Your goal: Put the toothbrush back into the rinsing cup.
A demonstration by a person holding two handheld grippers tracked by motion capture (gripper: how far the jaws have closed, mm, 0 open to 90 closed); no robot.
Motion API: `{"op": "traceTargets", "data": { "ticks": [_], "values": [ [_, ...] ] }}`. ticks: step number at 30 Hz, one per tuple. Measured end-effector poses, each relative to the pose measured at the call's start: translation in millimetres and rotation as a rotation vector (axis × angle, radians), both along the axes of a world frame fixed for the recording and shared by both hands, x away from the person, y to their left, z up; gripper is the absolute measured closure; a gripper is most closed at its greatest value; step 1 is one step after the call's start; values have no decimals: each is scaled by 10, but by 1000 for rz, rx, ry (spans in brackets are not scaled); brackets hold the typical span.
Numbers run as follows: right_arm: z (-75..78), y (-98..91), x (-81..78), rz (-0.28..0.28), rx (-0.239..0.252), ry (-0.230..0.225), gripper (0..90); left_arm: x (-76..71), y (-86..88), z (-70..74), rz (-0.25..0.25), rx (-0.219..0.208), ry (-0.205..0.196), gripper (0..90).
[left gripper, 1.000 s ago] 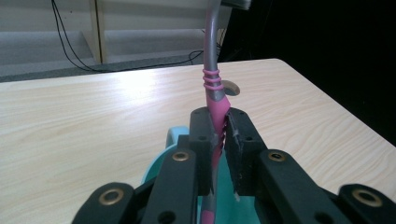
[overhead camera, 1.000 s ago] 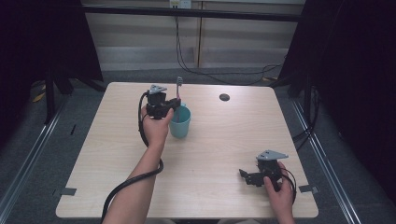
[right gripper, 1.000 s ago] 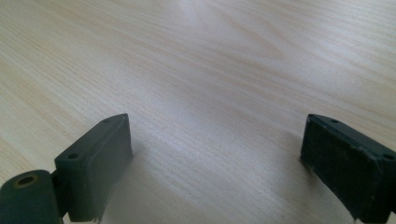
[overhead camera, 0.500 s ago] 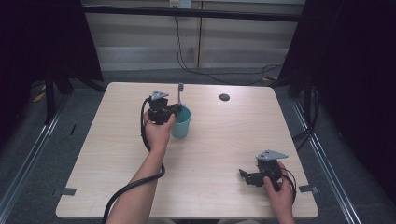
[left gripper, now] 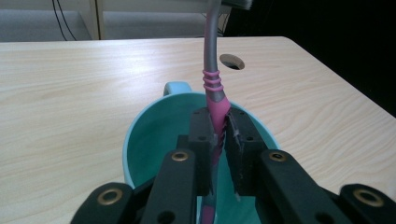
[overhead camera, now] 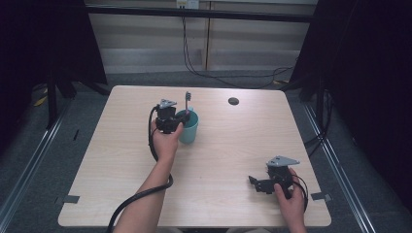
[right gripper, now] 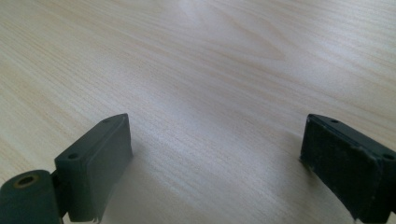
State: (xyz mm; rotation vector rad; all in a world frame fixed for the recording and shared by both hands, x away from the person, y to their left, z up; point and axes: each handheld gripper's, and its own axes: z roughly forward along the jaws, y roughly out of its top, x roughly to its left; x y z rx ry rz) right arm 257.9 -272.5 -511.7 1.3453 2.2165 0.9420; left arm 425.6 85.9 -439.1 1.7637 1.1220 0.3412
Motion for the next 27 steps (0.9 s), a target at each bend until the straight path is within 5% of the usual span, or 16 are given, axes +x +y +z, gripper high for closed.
{"op": "traceTargets", "data": {
  "ticks": [27],
  "values": [
    [0, 7, 4, 0, 1, -1, 81, -6, 50, -72, -12, 39, 24, 757]
  ]
}}
